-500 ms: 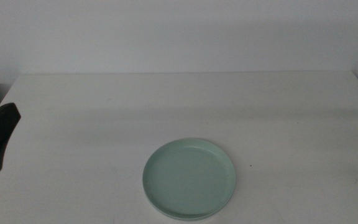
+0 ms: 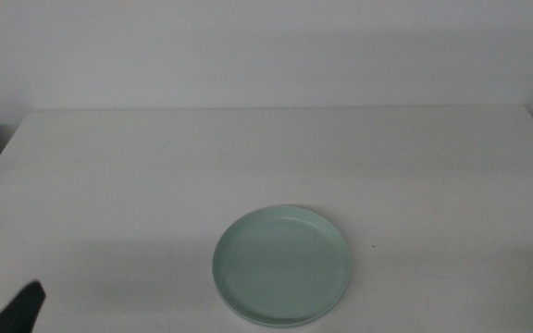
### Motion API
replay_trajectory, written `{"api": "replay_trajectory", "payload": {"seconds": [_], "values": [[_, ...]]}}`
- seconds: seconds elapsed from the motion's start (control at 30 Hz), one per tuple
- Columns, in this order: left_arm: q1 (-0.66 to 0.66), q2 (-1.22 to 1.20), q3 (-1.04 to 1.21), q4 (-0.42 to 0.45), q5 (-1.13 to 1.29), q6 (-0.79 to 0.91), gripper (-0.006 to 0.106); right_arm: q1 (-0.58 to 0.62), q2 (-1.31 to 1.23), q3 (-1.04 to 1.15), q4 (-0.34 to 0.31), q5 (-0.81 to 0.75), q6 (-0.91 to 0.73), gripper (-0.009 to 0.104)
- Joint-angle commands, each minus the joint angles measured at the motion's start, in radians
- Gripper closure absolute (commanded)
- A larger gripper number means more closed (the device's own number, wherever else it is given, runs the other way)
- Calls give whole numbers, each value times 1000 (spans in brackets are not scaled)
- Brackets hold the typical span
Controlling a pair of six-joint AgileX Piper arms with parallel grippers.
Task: Stack the three bowls on top of each other.
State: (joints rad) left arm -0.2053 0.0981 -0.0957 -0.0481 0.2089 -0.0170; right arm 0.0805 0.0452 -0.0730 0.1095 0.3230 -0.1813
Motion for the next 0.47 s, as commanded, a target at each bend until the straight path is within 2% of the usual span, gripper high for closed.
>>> {"api": "replay_trajectory", "payload": {"seconds": [0.0, 0.23, 0.43], "values": [[16, -40, 16, 23, -62, -11, -4, -14, -38, 8, -33, -77, -11, 40], [121, -127, 118, 26, -86, -11, -4, -17, -82, 56, -29, -85, -11, 40], [123, -127, 121, 27, -74, -11, -4, -17, -82, 96, -22, -88, -11, 40]]}}
